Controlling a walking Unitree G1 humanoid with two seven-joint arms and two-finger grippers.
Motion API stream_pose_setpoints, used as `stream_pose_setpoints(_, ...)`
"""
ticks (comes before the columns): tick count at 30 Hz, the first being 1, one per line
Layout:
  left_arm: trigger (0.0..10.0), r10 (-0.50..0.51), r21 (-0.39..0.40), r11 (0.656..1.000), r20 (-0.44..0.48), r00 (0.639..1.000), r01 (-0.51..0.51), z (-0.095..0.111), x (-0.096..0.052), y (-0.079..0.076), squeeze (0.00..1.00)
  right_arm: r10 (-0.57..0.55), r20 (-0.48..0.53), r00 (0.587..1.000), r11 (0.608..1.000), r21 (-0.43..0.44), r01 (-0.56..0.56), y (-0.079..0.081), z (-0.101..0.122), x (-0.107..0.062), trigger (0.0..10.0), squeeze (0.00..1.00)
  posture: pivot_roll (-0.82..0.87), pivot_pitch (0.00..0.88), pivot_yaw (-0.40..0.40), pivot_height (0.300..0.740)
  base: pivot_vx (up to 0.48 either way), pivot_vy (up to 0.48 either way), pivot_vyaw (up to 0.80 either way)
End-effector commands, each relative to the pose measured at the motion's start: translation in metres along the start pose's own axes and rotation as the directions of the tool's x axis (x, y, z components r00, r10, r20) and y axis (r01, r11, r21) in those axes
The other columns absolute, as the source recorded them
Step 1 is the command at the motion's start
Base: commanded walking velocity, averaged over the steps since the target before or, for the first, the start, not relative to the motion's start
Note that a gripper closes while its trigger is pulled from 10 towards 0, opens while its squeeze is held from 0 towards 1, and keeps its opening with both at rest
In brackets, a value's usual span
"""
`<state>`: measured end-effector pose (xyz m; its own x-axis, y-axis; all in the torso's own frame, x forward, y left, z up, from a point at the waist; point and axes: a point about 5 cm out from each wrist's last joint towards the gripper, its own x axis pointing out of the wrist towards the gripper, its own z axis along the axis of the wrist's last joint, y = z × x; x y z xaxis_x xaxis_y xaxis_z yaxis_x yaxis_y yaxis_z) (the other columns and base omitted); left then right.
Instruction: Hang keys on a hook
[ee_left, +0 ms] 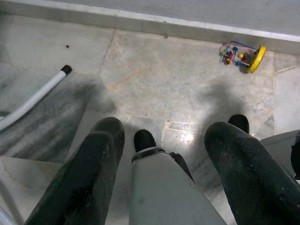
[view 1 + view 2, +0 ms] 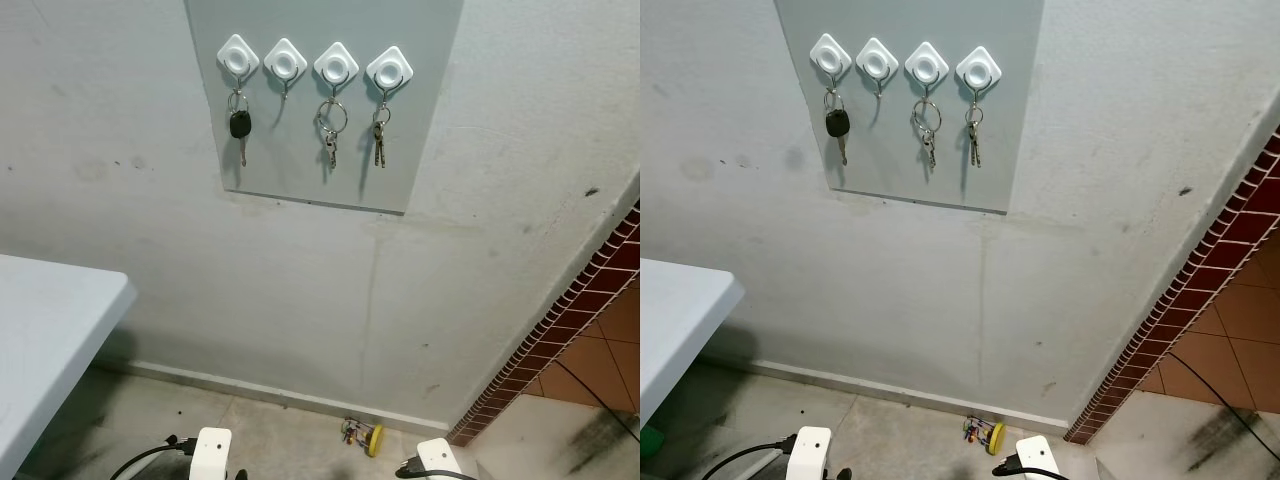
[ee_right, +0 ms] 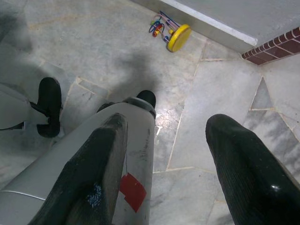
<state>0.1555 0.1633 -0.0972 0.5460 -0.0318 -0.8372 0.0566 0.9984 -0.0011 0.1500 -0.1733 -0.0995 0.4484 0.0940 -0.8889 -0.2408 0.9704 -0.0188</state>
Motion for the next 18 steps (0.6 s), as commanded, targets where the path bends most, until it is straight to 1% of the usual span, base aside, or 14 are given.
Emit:
stream_pose_setpoints(1,10.0,-0.003,0.002,1.0,-0.003,1.0,0.003,0.002,0.0005,0.0016,0.0,0.009,-0.007,1.0,1.0,-0.001,-0.009,0.0015,0.0,0.0003,10.0,0.0,-0.12,0.0,-0.004,0.74,0.0,0.0,0.0)
stream_pose_setpoints(18,10.0,-0.001,-0.016,1.0,0.0,1.0,0.001,0.0035,0.0007,0.0028,0.0,0.011,0.001,1.0,1.0,0.015,-0.011,0.0023,0.0029,0.0009,10.0,0.0,-0.12,0.0,0.001,0.74,0.0,0.0,0.0)
